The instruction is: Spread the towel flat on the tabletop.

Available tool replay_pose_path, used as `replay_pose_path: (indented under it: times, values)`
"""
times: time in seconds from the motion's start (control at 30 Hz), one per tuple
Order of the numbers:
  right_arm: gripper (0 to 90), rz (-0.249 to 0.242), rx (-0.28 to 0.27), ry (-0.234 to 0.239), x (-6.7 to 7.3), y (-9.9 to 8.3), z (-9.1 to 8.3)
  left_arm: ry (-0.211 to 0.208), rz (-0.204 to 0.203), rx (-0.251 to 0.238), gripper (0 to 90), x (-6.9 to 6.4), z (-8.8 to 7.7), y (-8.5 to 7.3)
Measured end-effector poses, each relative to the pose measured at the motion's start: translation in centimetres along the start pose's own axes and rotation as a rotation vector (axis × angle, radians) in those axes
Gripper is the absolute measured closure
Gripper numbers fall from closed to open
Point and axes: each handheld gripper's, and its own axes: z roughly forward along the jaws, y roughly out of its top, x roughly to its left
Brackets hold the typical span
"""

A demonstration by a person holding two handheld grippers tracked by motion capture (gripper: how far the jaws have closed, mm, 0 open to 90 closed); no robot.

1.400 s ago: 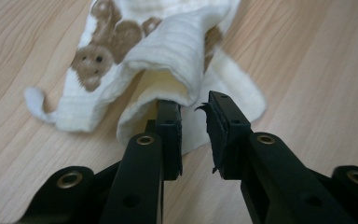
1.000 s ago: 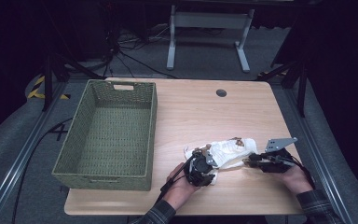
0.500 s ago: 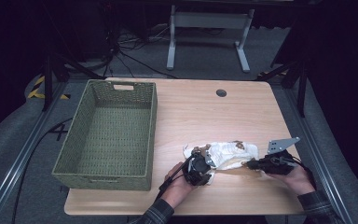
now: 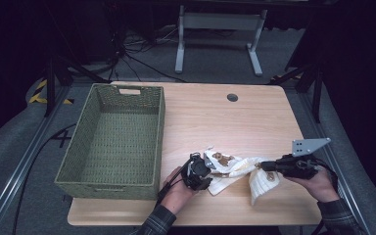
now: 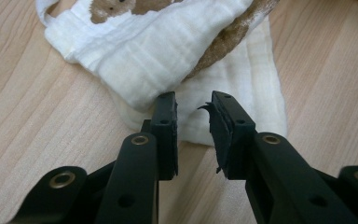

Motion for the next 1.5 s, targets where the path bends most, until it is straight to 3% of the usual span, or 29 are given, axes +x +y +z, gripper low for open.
replay_pose_path:
  times: [0.27, 0.3, 0.43, 0.5, 0.57, 0.63, 0.7, 0.77, 0.8, 1.0, 1.07, 1.2, 1.27, 1.4, 1.5]
  values:
    - [89.1, 0.049, 0.15, -0.132, -3.0, -2.5, 2.3, 0.027, 0.031, 0.022, 70.0, -0.1, 0.5, 0.1]
    - [89.1, 0.054, 0.194, -0.167, -3.5, -3.1, 2.7, 0.036, 0.028, 0.015, 69.5, 0.0, 0.6, 0.1]
    - [88.3, 0.068, 0.246, -0.209, -4.1, -3.9, 3.0, 0.06, 0.019, 0.013, 68.8, 0.4, 0.5, 0.0]
    - [79.6, 0.066, 0.246, -0.226, -4.3, -4.1, 2.9, 0.058, 0.013, 0.012, 68.2, 0.5, 0.4, -0.1]
    - [76.8, 0.066, 0.213, -0.236, -4.0, -3.9, 2.3, 0.053, 0.008, 0.011, 68.3, 0.3, 0.1, 0.0]
    - [76.8, 0.07, 0.16, -0.226, -3.4, -3.5, 1.5, 0.046, 0.014, -0.016, 71.2, 0.2, 0.0, 0.1]
    - [83.1, 0.078, 0.132, -0.199, -2.7, -3.4, 0.9, 0.018, 0.008, -0.021, 74.9, 0.0, -0.4, 0.3]
    - [89.3, 0.085, 0.102, -0.153, -1.8, -3.5, 0.6, -0.028, -0.014, -0.052, 80.3, -0.2, -0.5, 0.4]
    - [89.5, 0.08, 0.094, -0.129, -1.3, -3.6, 0.6, -0.031, -0.016, -0.058, 83.0, -0.4, -0.5, 0.4]
    - [89.7, 0.062, 0.12, -0.074, 0.7, -4.4, 1.4, -0.064, -0.007, -0.044, 88.6, -0.9, 0.1, 0.4]
    - [89.7, 0.058, 0.132, -0.053, 1.5, -4.8, 1.8, -0.081, 0.007, -0.017, 88.9, -1.2, 0.5, 0.4]
    - [89.7, 0.042, 0.132, -0.02, 2.3, -5.1, 2.4, -0.066, 0.016, 0.001, 88.9, -1.6, 1.1, 0.3]
    - [89.7, 0.033, 0.145, -0.002, 2.7, -5.2, 2.9, -0.066, 0.02, -0.013, 88.9, -1.7, 1.2, 0.3]
    - [89.7, 0.02, 0.202, 0.025, 3.3, -5.5, 3.9, -0.065, 0.012, -0.007, 89.2, -1.8, 1.1, 0.2]
    - [89.8, 0.01, 0.239, 0.018, 3.5, -5.7, 4.4, -0.068, 0.017, -0.009, 89.3, -1.8, 1.1, 0.2]
